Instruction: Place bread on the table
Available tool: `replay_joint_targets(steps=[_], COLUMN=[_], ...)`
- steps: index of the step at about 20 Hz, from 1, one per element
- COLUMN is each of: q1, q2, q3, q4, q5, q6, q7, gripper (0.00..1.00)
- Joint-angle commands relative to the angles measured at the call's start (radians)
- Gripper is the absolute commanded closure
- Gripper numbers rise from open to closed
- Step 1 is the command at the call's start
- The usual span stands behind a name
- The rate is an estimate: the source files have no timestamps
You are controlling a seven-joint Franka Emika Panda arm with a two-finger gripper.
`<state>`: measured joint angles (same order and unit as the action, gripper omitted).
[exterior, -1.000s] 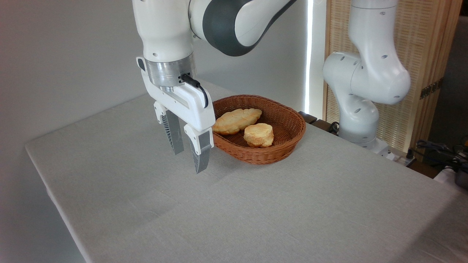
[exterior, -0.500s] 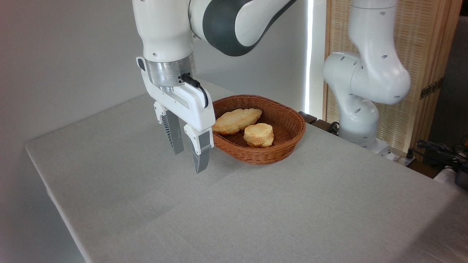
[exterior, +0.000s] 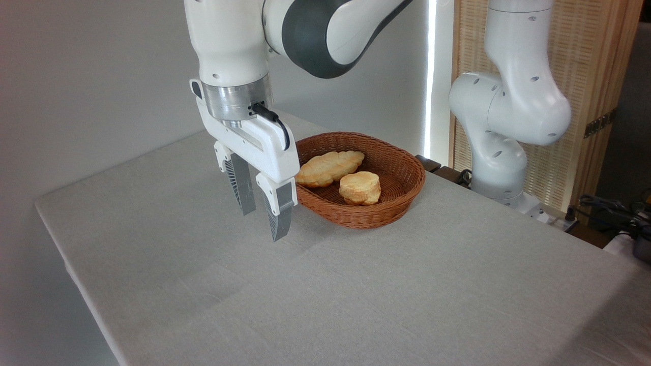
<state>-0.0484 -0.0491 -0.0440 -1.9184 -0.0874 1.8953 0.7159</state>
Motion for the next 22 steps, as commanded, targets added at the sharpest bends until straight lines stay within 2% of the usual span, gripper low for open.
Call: replay_joint_targets(steps=[1, 7, 10, 19, 22], q1=[-0.002, -0.008, -0.025, -0.149, -0.171], q2=[0.009, 0.003, -0.017, -0.193, -0.222], q3=[0.007, -0.005, -0.008, -0.007, -0.008], q4=[0.01, 0.003, 0.001, -0.142, -0.186], q5=[-0.006, -0.006, -0.006, -0.006, -0.006], q6=[0.004, -0.012, -0.088, -0.263, -0.298], q7=[0.027, 0.027, 0.028, 0.028, 0.03], gripper=[0.0, 0.0, 0.0, 0.0, 0.0])
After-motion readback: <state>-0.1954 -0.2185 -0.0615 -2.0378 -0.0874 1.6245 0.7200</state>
